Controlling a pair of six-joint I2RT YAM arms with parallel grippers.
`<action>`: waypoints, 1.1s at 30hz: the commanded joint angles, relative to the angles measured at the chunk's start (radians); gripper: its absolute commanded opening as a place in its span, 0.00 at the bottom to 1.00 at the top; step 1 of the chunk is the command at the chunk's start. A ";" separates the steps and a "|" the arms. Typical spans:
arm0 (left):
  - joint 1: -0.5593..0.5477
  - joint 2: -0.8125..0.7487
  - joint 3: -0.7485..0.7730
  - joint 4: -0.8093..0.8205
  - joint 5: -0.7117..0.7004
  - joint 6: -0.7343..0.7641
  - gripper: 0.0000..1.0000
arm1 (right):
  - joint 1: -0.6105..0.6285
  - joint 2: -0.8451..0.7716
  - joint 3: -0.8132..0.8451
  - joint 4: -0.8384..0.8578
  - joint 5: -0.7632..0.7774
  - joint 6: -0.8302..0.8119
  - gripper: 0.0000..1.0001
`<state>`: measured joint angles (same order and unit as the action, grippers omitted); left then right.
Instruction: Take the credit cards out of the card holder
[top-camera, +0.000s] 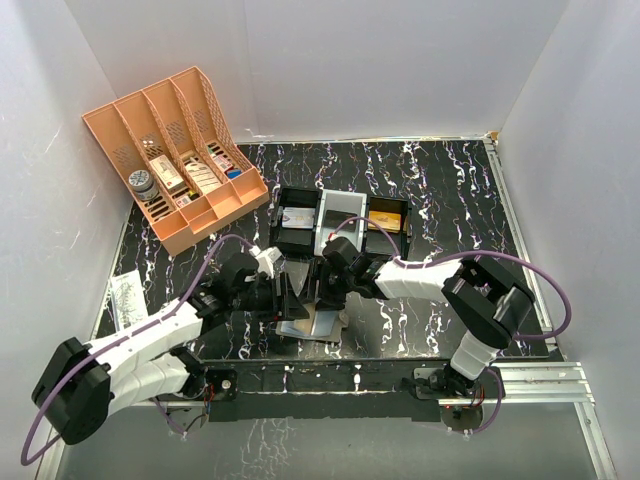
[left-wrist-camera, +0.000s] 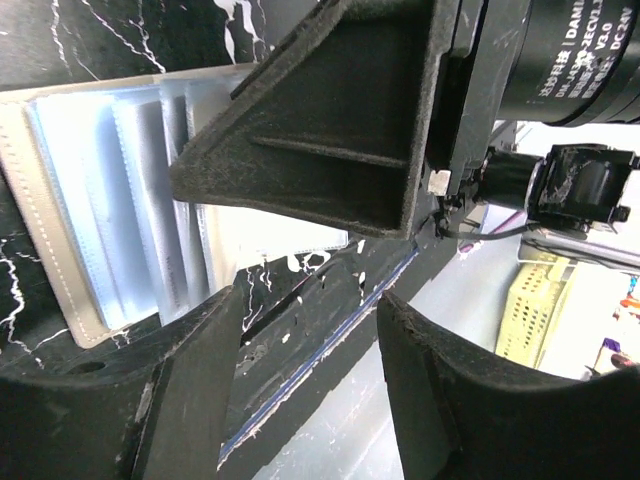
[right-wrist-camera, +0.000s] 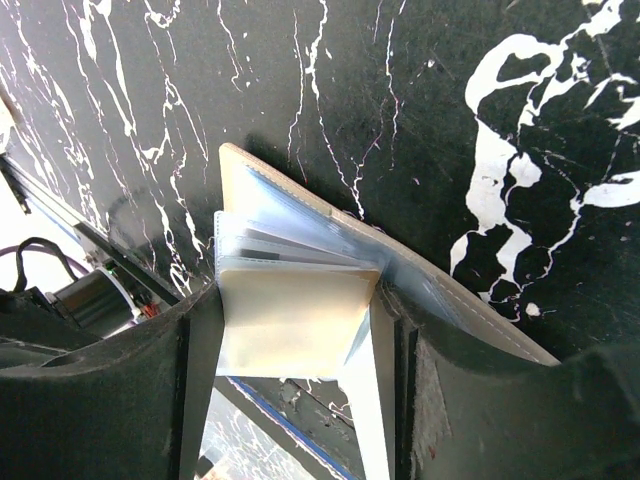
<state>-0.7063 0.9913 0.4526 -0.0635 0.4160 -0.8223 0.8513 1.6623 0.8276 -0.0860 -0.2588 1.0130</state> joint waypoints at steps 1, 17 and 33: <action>-0.004 0.027 -0.004 0.048 0.114 0.018 0.54 | -0.009 -0.025 0.013 -0.004 0.043 -0.015 0.54; -0.005 -0.022 -0.041 0.007 -0.031 0.029 0.59 | -0.014 -0.015 0.005 0.027 0.006 -0.005 0.55; -0.005 0.049 -0.062 0.104 0.023 0.013 0.59 | -0.016 -0.014 -0.005 0.058 -0.031 0.002 0.56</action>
<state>-0.7074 1.0313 0.3943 0.0151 0.4137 -0.8097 0.8421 1.6623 0.8265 -0.0772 -0.2749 1.0164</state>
